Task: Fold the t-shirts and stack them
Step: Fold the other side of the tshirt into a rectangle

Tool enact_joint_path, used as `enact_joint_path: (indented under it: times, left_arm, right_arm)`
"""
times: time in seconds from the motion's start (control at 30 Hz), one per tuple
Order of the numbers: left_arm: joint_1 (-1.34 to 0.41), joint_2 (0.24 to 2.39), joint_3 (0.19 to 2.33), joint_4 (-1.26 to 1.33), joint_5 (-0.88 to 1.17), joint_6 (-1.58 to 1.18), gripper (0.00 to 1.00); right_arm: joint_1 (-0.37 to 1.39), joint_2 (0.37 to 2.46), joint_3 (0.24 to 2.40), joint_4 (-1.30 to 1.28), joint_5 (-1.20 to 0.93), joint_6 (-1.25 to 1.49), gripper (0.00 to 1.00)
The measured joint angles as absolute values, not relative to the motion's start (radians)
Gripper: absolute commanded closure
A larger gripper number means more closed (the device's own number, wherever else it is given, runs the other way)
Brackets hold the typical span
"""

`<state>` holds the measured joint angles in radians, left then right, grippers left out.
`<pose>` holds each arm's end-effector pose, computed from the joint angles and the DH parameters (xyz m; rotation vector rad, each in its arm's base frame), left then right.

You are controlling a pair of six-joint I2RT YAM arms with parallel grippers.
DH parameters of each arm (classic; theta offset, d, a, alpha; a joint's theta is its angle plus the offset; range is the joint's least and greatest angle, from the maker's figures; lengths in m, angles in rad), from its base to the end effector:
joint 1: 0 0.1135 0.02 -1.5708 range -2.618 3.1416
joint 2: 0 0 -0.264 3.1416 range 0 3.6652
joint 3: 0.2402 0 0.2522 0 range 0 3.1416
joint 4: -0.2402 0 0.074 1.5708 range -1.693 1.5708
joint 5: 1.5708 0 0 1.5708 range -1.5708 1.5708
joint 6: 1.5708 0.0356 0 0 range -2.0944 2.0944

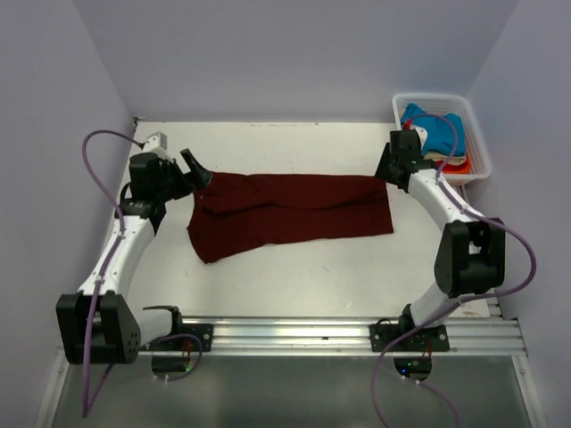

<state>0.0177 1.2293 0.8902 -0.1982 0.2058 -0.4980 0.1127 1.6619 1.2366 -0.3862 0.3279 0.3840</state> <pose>0.2762 -0.0024 0.2816 -0.4228 2.0939 -0.5021 0.3650 0.0298 0.2519 0.4669 2.2850 -0.1449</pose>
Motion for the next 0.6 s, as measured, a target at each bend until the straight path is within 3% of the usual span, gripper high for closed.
enact_joint_path:
  times: [0.07, 0.13, 0.17, 0.2, 0.27, 0.3, 0.4, 0.5, 0.6]
  left_arm:
    - [0.018, 1.174, 0.891, -0.18, 0.203, -0.505, 0.0]
    - [0.018, 1.167, 0.903, -0.151, 0.213, -0.508, 0.0]
    - [0.018, 1.179, 0.91, -0.137, 0.218, -0.51, 0.0]
    - [0.018, 1.217, 0.921, -0.12, 0.233, -0.513, 0.08]
    - [0.019, 1.314, 0.941, -0.076, 0.27, -0.527, 0.26]
    - [0.019, 1.367, 0.946, -0.057, 0.29, -0.533, 0.51]
    - [0.019, 1.515, 0.948, -0.012, 0.347, -0.558, 0.85]
    - [0.019, 1.625, 0.951, 0.009, 0.391, -0.584, 0.93]
    - [0.017, 1.67, 0.968, 0.02, 0.416, -0.589, 0.93]
  right_arm:
    - [0.118, 1.627, 1.253, -0.393, 0.325, 0.384, 0.43]
    - [0.12, 1.63, 1.288, -0.395, 0.319, 0.379, 0.58]
    - [0.123, 1.641, 1.309, -0.397, 0.315, 0.378, 0.72]
    - [0.124, 1.662, 1.336, -0.402, 0.303, 0.375, 1.0]
    - [0.124, 1.736, 1.41, -0.408, 0.27, 0.377, 1.0]
    - [0.124, 1.774, 1.444, -0.409, 0.257, 0.379, 1.0]
    - [0.124, 1.924, 1.553, -0.418, 0.196, 0.379, 1.0]
    - [0.125, 2.049, 1.625, -0.45, 0.147, 0.378, 1.0]
    - [0.125, 2.118, 1.654, -0.477, 0.116, 0.377, 1.0]
